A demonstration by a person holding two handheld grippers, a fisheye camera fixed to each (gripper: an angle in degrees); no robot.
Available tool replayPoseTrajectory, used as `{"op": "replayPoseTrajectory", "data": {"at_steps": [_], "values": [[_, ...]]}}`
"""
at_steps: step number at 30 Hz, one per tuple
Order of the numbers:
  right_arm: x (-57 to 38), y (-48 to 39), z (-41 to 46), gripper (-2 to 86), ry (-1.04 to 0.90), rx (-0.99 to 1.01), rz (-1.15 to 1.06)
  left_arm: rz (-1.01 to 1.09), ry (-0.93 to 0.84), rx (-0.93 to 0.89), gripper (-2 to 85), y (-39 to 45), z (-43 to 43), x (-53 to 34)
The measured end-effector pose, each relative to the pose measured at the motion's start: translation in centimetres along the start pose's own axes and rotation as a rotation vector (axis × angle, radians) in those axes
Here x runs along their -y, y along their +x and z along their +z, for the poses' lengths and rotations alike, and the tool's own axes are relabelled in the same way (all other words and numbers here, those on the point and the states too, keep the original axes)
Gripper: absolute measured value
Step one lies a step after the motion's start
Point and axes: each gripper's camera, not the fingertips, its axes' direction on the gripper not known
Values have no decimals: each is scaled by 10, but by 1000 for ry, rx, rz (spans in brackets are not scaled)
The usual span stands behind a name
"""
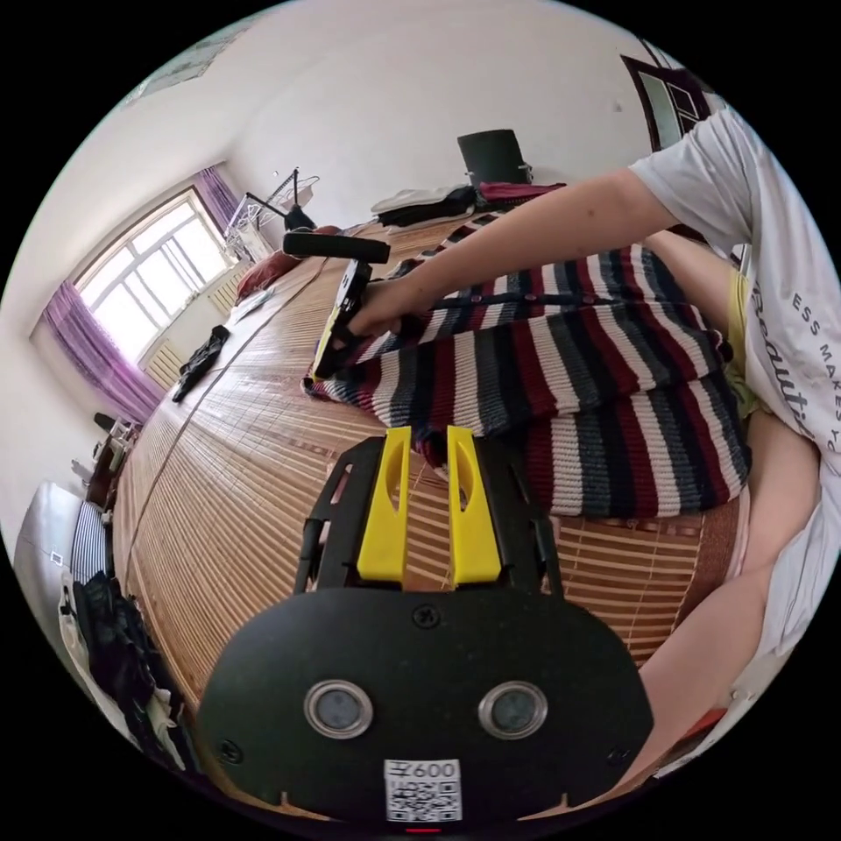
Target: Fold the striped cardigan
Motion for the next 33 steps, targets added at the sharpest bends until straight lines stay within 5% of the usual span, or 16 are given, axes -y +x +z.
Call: {"op": "replayPoseTrajectory", "data": {"at_steps": [20,25,33], "values": [[0,2,2,-8,1,15,10,25,-78,47,24,3,41,-17],[0,1,2,-8,0,17,11,-181,-93,-41,24,-32,42,-48],[0,-1,2,-8,0,16,12,-186,-169,-102,25,-35,67,-36]]}}
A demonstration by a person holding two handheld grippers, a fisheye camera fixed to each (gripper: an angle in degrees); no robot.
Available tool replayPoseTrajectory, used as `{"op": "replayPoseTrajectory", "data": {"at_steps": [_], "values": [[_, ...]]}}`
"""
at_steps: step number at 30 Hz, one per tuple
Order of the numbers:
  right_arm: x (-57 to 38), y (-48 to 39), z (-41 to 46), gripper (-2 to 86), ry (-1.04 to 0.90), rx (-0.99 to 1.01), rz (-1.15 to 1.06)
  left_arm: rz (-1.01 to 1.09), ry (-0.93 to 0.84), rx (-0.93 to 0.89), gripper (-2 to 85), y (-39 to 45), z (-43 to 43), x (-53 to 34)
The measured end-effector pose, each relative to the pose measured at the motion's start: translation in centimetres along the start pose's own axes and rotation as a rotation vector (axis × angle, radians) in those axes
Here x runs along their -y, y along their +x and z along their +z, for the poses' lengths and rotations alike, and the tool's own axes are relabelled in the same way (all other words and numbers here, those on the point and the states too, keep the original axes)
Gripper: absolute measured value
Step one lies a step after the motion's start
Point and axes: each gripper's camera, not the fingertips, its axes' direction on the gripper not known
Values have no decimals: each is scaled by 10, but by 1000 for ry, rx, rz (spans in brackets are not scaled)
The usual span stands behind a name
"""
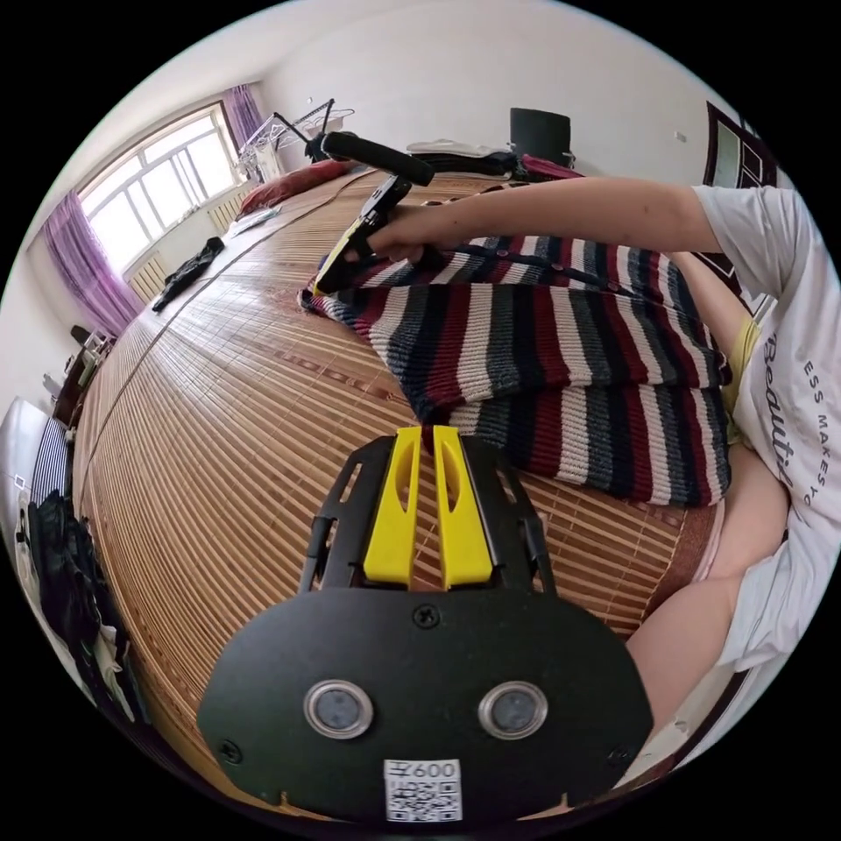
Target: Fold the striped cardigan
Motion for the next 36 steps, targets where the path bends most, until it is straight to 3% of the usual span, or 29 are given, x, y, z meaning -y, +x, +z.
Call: {"op": "replayPoseTrajectory", "data": {"at_steps": [4,7,9,10,12,16,20,24,33,36], "values": [[0,-5,0,-8,0,-16,-10,-91,-23,-9,29,-18,-16,-7],[0,-6,0,-8,1,-14,-8,-197,107,33,36,-29,-31,-6],[0,-4,0,-8,1,-6,-3,-309,235,-111,53,-47,-33,5],[0,-4,0,-8,1,-2,-1,-304,229,-217,65,-52,-25,16],[0,-5,0,-8,1,-6,-3,-266,138,-252,71,-46,-11,29],[0,-8,1,-8,1,-14,-8,42,35,68,64,12,-5,38],[0,-6,1,-8,1,0,1,118,216,39,42,28,-24,39],[0,-7,1,-8,1,-4,-2,220,54,79,40,52,-6,49],[1,-7,1,-8,2,-3,0,328,-74,337,32,73,30,77],[1,-6,1,-8,2,2,3,327,-69,321,25,69,34,80]]}}
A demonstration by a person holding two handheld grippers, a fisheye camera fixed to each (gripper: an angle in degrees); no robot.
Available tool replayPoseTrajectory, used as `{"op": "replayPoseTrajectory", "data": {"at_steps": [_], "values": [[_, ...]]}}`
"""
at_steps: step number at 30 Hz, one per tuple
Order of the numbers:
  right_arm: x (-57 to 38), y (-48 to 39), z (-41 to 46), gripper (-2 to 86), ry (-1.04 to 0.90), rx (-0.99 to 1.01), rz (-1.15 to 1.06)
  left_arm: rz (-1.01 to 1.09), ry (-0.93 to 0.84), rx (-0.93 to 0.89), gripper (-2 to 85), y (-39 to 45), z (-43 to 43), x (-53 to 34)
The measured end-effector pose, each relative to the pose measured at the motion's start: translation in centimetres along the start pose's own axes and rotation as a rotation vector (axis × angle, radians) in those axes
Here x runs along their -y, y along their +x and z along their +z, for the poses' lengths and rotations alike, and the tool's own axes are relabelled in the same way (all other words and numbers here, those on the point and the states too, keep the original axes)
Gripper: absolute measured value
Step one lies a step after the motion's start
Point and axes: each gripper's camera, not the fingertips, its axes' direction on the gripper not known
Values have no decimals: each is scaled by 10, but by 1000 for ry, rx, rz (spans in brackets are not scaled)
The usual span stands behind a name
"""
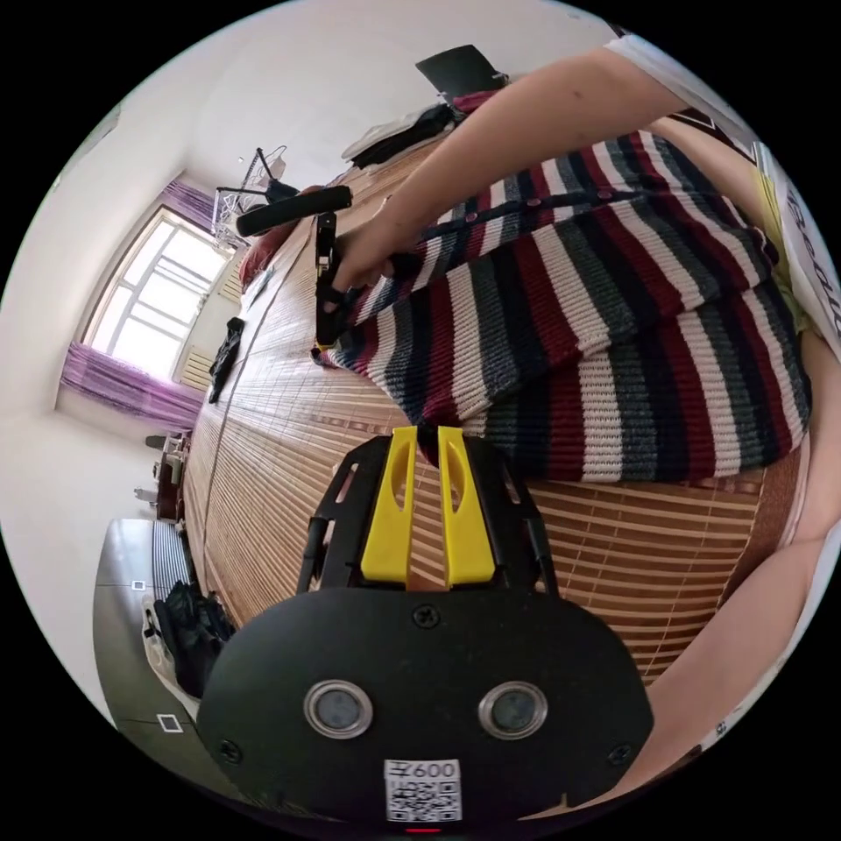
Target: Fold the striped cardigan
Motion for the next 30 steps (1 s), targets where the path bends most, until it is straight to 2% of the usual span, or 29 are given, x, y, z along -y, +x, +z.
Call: {"op": "replayPoseTrajectory", "data": {"at_steps": [7,13,20,22,24,26,30], "values": [[0,4,0,-8,0,14,9,-50,27,28,22,-20,2,-15],[0,4,0,-8,0,9,6,-216,191,-19,22,-64,-6,-65],[1,7,0,-8,0,17,11,-593,73,-415,20,-151,65,-110],[1,8,0,-8,0,17,12,-804,124,-549,19,-184,87,-143],[1,8,0,-8,0,17,12,-899,201,-650,19,-200,99,-169],[1,10,0,-8,0,19,14,-944,241,-685,18,-208,106,-188],[1,12,0,-8,0,22,16,-995,197,-732,18,-221,131,-204]]}}
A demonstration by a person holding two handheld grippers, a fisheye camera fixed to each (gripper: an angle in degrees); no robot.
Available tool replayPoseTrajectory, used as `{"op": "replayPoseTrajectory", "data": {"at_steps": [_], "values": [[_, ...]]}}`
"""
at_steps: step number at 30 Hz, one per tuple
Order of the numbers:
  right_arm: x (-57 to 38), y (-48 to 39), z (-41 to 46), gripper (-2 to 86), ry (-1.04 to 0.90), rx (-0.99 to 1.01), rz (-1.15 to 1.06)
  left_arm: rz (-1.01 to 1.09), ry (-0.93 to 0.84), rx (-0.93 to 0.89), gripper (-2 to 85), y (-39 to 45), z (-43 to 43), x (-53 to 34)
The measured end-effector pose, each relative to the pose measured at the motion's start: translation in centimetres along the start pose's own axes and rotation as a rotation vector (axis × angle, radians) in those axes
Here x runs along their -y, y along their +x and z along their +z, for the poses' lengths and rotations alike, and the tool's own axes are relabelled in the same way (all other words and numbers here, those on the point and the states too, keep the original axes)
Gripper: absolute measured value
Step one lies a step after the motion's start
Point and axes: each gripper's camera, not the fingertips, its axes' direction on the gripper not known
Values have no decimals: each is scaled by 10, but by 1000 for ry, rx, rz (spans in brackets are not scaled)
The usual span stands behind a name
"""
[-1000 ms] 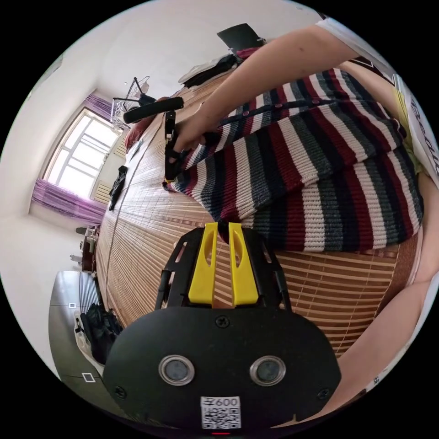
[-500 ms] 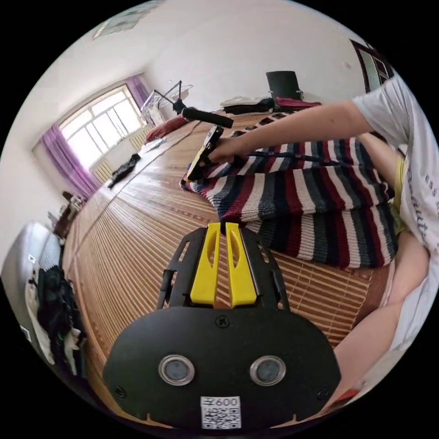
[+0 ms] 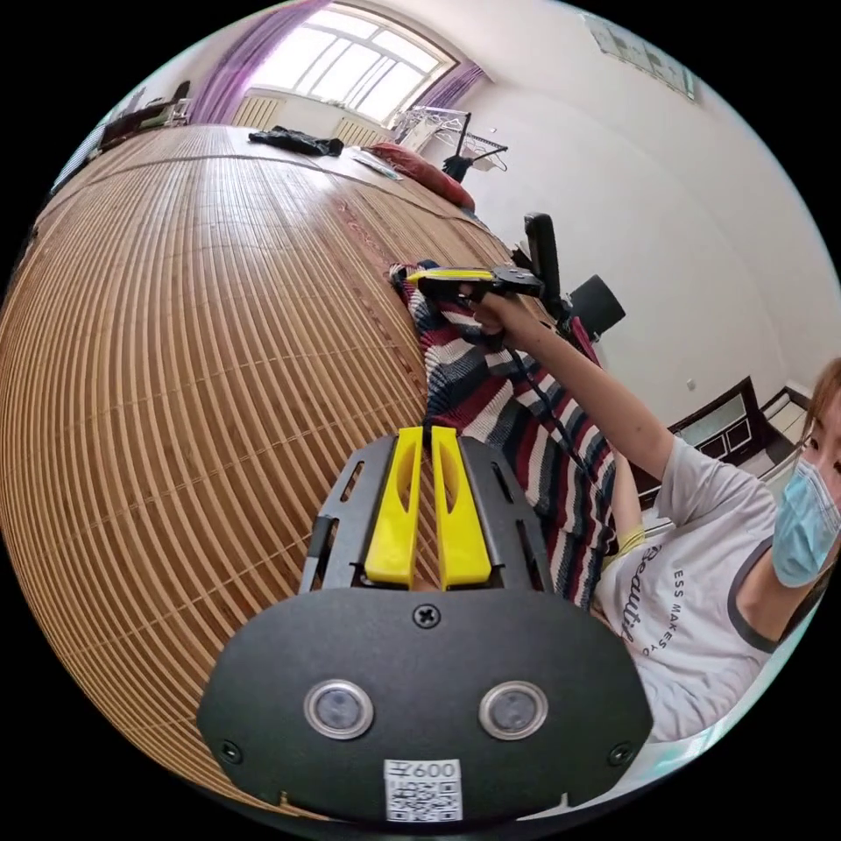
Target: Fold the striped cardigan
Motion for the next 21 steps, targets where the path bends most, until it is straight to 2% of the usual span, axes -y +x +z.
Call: {"op": "replayPoseTrajectory", "data": {"at_steps": [4,7,10,11,13,18,21], "values": [[0,1,0,-8,0,-9,-3,69,-21,9,15,-3,-6,1],[0,3,0,-8,0,-6,-1,10,9,61,12,-13,-24,-4],[0,6,-1,-8,-1,-2,2,7,275,31,5,0,-59,-3],[0,7,-1,-8,-1,0,4,31,291,11,4,6,-57,0],[0,9,-1,-8,0,1,4,97,219,-8,3,23,-41,17],[0,11,-2,-8,1,-7,-1,86,-95,139,0,30,20,43],[0,14,-4,-8,5,-8,3,84,-92,134,0,24,18,37]]}}
